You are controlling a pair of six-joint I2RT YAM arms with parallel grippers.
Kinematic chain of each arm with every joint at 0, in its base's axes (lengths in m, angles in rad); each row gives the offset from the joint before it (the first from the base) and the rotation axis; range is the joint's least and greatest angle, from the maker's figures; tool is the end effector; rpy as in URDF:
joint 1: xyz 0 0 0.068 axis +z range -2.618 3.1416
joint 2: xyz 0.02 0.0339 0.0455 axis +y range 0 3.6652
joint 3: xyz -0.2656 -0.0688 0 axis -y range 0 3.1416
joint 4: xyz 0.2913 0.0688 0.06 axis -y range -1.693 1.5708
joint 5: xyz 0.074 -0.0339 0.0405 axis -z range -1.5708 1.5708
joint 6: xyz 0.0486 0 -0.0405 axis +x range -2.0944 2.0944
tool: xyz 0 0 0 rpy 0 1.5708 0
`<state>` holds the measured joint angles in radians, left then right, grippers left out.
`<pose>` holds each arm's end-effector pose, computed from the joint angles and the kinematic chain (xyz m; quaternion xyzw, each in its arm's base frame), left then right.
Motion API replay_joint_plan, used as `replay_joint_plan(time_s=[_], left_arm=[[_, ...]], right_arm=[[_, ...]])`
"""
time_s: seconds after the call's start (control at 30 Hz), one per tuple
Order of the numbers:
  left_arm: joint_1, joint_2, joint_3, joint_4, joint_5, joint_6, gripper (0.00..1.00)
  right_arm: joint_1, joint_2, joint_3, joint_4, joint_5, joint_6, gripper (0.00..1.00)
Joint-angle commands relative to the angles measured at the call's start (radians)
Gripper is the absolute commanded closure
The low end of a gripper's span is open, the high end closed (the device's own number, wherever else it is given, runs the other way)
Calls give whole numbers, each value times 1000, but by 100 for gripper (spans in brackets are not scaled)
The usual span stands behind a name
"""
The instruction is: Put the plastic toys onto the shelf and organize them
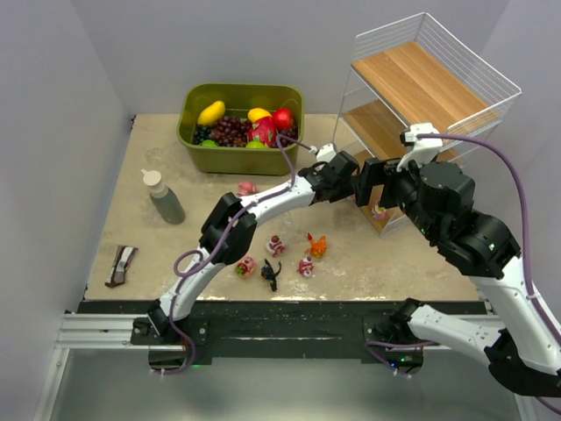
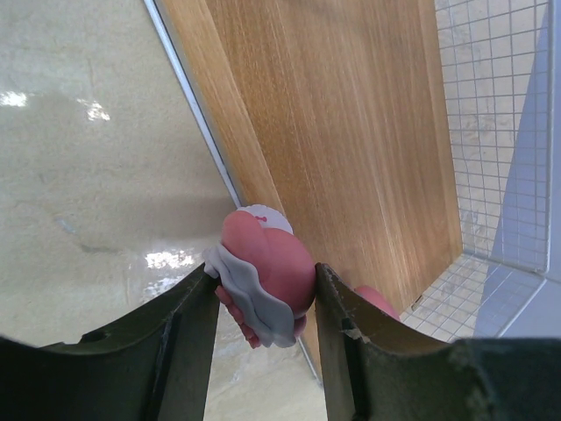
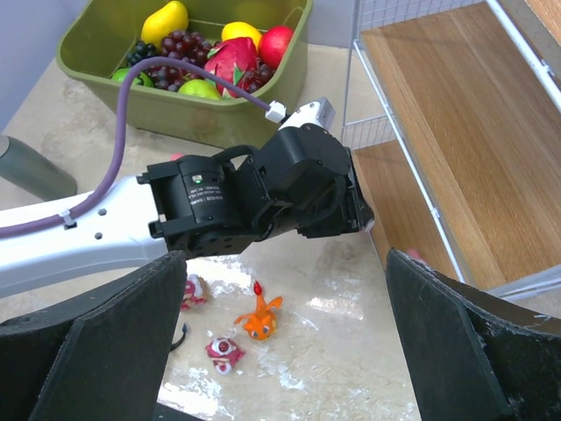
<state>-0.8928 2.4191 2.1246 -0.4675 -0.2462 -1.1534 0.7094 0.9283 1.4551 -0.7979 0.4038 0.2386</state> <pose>0.3875 -0.4622 0.1784 -0.1665 0.8984 -0.2746 0.2997 0.1618 0.1137 0.4927 -0.0639 0.7868 0.1285 0.6003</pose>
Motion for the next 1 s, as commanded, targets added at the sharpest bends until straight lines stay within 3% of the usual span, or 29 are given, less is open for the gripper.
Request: replay_joint_plan(time_s=[0.0, 0.7, 0.97], left_arm=[[-12, 23, 84, 75, -4, -43, 99], [-41, 92, 117, 128, -24, -26, 89], [-60, 90, 115, 132, -94, 4, 86]], right_arm=[[2, -22, 28, -7, 29, 22, 1], [2, -46, 8, -34, 47, 24, 1], [2, -63, 2, -41, 63, 28, 1]])
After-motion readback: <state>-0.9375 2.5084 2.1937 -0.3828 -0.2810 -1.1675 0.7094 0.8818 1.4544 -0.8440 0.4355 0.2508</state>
